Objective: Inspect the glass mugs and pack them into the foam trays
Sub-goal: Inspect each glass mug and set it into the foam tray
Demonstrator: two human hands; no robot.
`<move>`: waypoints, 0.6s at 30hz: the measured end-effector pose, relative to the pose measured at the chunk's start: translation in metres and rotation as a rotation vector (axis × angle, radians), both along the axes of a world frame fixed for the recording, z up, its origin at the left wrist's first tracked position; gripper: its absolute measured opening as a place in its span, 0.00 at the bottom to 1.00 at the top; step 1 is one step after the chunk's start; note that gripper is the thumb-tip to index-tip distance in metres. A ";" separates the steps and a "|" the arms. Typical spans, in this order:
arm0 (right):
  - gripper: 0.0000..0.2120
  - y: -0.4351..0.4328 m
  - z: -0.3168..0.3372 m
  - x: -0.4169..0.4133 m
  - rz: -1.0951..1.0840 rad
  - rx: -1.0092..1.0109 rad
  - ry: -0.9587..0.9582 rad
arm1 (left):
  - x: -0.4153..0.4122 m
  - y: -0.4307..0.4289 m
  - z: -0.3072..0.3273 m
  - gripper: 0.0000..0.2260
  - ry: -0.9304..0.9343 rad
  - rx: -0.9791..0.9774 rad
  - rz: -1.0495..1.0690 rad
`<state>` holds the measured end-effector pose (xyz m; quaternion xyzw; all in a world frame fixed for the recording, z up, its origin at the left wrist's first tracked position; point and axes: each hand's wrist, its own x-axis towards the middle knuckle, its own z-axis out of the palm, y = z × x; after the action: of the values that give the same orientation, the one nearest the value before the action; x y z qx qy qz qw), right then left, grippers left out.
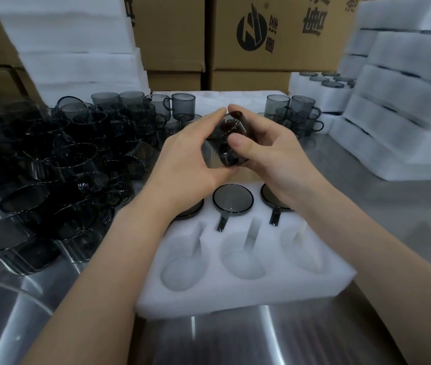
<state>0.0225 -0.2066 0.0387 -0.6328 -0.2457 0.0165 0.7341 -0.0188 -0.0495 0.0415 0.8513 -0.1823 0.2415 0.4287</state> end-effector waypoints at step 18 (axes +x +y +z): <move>0.25 0.001 0.007 -0.006 -0.038 0.081 0.129 | -0.001 0.003 0.000 0.27 -0.042 -0.282 -0.218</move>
<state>0.0168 -0.2057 0.0460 -0.6048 -0.1863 0.0336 0.7735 -0.0193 -0.0465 0.0418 0.7528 -0.2466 0.2345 0.5635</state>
